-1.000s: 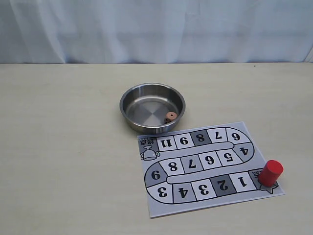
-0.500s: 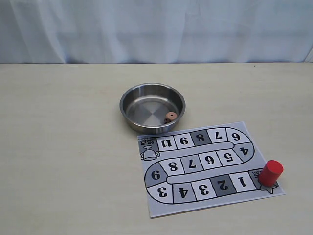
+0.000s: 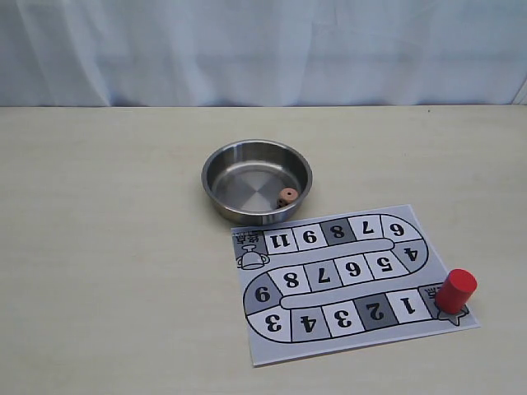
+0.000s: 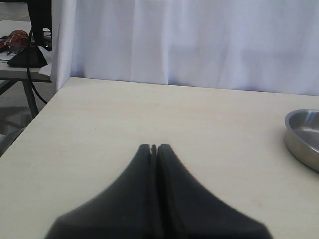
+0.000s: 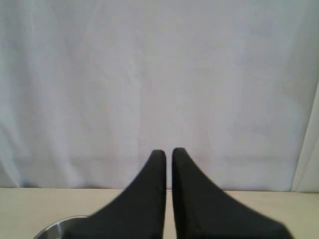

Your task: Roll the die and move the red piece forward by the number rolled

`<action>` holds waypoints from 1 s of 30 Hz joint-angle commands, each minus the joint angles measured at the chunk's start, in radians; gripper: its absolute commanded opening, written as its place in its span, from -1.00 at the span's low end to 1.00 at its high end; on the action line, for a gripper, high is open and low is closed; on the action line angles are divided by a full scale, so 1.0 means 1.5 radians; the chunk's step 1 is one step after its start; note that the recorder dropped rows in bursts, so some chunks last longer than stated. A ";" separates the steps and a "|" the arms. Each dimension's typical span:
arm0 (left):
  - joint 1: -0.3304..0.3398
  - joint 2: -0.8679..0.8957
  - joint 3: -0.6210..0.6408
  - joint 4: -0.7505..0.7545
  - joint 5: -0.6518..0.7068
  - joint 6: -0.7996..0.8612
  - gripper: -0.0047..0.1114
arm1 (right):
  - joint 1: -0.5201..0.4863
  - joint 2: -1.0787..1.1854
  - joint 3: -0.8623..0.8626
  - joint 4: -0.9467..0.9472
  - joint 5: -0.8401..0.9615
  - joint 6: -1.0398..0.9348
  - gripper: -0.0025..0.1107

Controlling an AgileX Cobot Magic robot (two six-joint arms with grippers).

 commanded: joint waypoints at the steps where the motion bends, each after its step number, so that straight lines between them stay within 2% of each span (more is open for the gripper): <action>1: 0.000 -0.001 -0.003 -0.001 -0.008 -0.003 -0.92 | 0.000 0.081 -0.036 -0.001 0.006 0.002 -0.88; 8: 0.000 -0.001 -0.003 -0.003 -0.008 -0.003 -0.92 | 0.000 0.226 -0.082 0.015 0.020 -0.040 -0.84; 12: 0.000 -0.001 -0.003 -0.003 -0.008 -0.003 -0.92 | 0.000 0.310 -0.123 0.084 0.057 -0.097 -0.55; 16: 0.000 -0.001 -0.003 -0.003 -0.008 -0.003 -0.92 | 0.000 0.403 -0.173 0.193 0.113 -0.245 -0.21; 18: 0.000 -0.001 -0.003 -0.003 -0.008 -0.003 -0.92 | 0.000 0.448 -0.198 0.240 0.143 -0.296 -0.13; 22: 0.000 -0.001 -0.003 -0.003 -0.008 -0.003 -0.92 | 0.038 0.541 -0.262 0.230 0.198 -0.307 -0.12; 30: 0.000 -0.001 -0.003 -0.001 -0.008 -0.003 -0.92 | 0.117 0.695 -0.347 0.194 0.196 -0.302 -0.12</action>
